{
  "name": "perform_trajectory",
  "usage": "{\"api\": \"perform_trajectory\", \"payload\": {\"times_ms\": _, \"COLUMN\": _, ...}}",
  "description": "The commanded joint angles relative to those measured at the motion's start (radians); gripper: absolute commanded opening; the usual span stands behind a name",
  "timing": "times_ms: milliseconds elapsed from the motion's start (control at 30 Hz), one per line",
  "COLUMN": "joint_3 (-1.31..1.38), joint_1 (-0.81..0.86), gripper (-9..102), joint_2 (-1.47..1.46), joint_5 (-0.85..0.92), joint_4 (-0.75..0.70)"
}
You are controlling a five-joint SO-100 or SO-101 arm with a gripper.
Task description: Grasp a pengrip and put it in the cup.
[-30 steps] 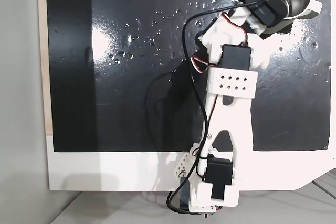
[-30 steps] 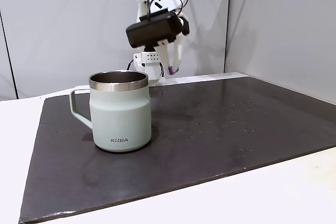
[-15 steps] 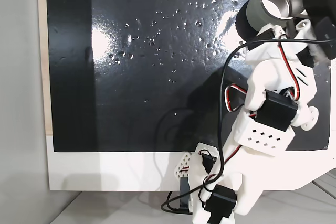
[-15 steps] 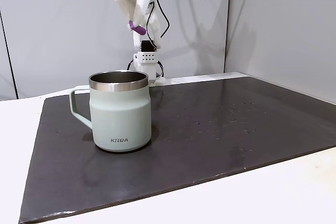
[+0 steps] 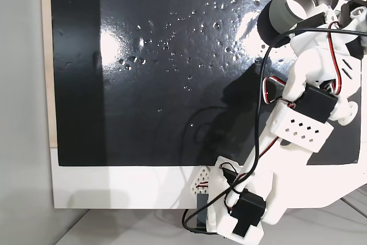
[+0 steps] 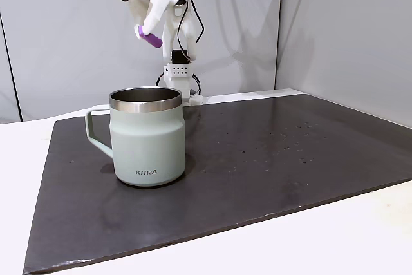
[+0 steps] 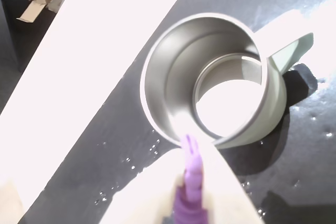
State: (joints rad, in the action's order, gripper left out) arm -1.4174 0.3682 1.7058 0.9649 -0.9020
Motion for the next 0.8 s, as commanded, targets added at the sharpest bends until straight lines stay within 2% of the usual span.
{"api": "perform_trajectory", "payload": {"times_ms": 0, "joint_3": 0.026, "joint_1": 0.031, "gripper": 0, "joint_2": -0.035, "joint_5": -0.009, "joint_4": 0.081}}
{"api": "perform_trajectory", "payload": {"times_ms": 100, "joint_3": 0.038, "joint_1": 0.054, "gripper": 0, "joint_2": -0.081, "joint_5": -0.003, "joint_4": 0.130}}
{"api": "perform_trajectory", "payload": {"times_ms": 300, "joint_3": 0.132, "joint_1": 0.074, "gripper": 0, "joint_2": -0.175, "joint_5": -0.021, "joint_4": 0.127}}
{"api": "perform_trajectory", "payload": {"times_ms": 567, "joint_3": 0.460, "joint_1": 0.080, "gripper": 0, "joint_2": -0.344, "joint_5": -0.121, "joint_4": -0.114}}
{"api": "perform_trajectory", "payload": {"times_ms": 767, "joint_3": 0.577, "joint_1": 0.071, "gripper": 0, "joint_2": -0.393, "joint_5": -0.143, "joint_4": -0.192}}
